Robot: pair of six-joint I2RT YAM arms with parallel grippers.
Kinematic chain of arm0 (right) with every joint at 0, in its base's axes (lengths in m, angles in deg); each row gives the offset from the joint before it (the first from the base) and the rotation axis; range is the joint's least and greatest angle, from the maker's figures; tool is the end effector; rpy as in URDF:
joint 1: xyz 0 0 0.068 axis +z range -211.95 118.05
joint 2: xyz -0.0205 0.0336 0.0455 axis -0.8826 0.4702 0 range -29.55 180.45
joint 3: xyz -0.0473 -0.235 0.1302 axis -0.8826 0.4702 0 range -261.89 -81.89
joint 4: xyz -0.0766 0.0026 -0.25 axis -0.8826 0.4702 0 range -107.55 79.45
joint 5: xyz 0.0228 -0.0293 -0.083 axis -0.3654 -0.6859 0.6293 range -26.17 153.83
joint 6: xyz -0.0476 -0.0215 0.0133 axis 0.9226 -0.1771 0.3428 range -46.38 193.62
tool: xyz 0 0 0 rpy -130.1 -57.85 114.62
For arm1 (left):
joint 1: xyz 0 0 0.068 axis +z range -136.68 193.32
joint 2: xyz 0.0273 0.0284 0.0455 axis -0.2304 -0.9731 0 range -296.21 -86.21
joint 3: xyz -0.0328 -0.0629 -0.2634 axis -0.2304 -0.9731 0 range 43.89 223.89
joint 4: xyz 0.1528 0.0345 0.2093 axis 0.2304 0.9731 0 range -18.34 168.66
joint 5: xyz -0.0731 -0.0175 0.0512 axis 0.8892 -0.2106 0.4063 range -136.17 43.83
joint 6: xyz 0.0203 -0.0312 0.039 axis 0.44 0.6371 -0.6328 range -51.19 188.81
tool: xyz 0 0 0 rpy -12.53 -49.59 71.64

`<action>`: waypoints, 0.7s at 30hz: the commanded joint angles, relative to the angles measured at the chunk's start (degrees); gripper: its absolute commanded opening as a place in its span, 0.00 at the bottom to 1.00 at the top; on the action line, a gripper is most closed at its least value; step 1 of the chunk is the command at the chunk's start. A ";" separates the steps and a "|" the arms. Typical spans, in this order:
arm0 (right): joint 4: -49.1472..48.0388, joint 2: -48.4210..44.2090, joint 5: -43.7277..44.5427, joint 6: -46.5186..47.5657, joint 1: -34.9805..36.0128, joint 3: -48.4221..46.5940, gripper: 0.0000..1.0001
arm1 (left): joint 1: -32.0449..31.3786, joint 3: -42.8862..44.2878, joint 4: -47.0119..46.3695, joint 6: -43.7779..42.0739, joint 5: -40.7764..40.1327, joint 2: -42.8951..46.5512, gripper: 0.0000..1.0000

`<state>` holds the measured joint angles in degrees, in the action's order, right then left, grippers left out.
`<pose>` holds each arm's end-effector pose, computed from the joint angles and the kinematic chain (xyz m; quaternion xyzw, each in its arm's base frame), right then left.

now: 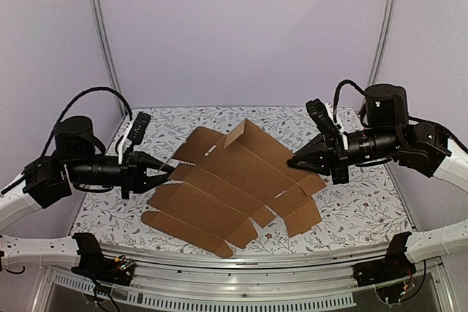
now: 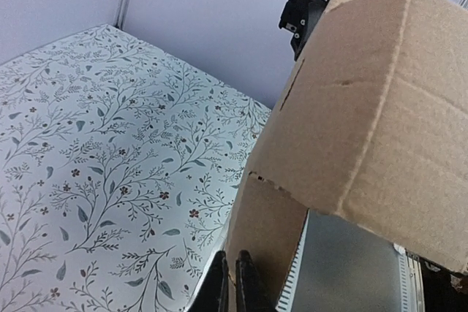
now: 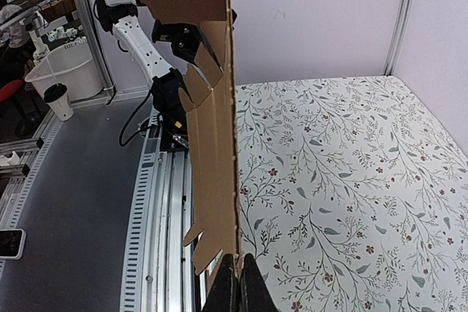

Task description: Fold the paper box

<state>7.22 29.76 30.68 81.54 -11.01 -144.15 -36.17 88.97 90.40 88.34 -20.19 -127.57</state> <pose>0.1255 0.1856 0.3744 -0.5293 0.6128 0.4168 0.4131 0.0953 -0.1355 0.3362 0.3320 0.7116 -0.4829 0.3876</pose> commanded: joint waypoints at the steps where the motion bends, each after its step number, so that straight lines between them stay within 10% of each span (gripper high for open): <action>1: -1.31 -0.97 0.19 -0.50 -0.22 0.69 0.00 | -0.08 0.83 -2.36 0.20 3.66 -1.24 0.05; 21: -3.12 0.54 3.10 -1.11 -0.17 0.90 0.00 | -0.67 0.13 -6.07 1.59 8.72 -3.95 0.05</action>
<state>6.28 29.93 33.31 81.32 -11.01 -144.04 -36.17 88.97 85.39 89.87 -12.45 -130.61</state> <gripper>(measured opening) 0.007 0.053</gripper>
